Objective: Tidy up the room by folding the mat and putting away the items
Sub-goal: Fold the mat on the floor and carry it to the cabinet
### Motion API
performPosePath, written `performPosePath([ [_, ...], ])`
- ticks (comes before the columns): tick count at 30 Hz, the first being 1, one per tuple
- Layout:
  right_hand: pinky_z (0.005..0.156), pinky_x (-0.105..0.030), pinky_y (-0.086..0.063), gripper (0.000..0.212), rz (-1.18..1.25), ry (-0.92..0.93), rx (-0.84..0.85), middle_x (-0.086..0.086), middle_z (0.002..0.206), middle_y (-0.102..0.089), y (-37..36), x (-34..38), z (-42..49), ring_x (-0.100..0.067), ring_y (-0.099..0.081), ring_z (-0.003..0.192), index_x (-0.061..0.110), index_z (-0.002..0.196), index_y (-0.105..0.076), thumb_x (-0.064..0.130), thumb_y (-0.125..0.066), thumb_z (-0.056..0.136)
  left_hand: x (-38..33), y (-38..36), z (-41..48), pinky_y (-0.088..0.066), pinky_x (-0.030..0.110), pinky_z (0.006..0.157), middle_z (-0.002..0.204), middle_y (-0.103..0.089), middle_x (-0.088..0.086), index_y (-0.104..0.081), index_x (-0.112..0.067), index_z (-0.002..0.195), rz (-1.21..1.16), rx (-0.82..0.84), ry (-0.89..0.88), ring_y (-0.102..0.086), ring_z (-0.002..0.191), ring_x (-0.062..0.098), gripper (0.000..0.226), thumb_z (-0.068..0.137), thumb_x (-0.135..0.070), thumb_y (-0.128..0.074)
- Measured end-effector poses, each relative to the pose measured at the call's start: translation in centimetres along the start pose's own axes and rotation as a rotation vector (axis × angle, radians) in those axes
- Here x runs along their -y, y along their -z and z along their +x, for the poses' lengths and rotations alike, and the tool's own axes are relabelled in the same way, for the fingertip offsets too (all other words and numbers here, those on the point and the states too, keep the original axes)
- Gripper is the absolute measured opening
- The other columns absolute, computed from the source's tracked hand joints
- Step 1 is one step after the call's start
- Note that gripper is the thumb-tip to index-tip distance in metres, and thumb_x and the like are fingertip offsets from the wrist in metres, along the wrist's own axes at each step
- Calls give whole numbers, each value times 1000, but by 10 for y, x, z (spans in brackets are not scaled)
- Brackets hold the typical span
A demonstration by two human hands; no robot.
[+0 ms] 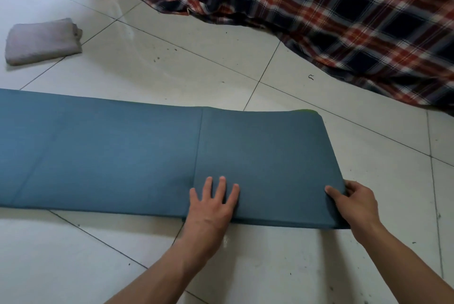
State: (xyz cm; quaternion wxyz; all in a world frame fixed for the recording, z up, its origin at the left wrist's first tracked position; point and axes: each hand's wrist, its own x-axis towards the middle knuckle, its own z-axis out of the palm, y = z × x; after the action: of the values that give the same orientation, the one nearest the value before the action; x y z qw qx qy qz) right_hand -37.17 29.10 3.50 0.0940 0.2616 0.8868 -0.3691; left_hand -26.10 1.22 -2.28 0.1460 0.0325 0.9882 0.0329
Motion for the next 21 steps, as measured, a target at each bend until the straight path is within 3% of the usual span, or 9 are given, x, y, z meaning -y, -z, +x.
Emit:
performPosePath([
  [3,94,-43,-51,38,-27,24,-39,-10,114,-72,17,-1,-2,-27,-62,94,12,122,-68,29,-74,88,-18,2,5,-53,64,77,136,-60,18,-46,-19,137,-25,2,-4,-60,117,48,108,39,-15,-92],
  [8,90,-39,-52,52,25,-8,-41,-10,105,-73,21,-4,-12,-26,-63,91,14,125,-66,43,-77,83,-6,7,5,-57,50,73,135,-60,14,-58,-16,131,-118,-39,-30,-59,115,39,105,35,-39,-93],
  [13,86,-37,-54,53,219,-33,-163,-3,97,-71,27,-2,-26,-22,-67,88,14,115,-70,40,-87,72,-3,4,-1,-57,49,89,132,-60,25,-58,-9,132,-160,-20,34,-60,115,46,105,38,-44,-91],
  [17,84,-34,-58,41,492,42,-283,8,97,-71,23,18,-44,-11,-68,87,22,105,-71,31,-90,70,-7,4,-1,-56,51,92,128,-62,28,-59,-1,132,-129,-38,39,-62,113,48,100,46,-41,-93],
  [21,76,-19,-56,36,923,73,-325,11,99,-72,6,48,-63,-3,-69,85,20,107,-69,15,-86,76,-7,7,1,-57,50,88,126,-64,26,-59,1,130,-167,-99,45,-65,111,47,95,48,-34,-95],
])
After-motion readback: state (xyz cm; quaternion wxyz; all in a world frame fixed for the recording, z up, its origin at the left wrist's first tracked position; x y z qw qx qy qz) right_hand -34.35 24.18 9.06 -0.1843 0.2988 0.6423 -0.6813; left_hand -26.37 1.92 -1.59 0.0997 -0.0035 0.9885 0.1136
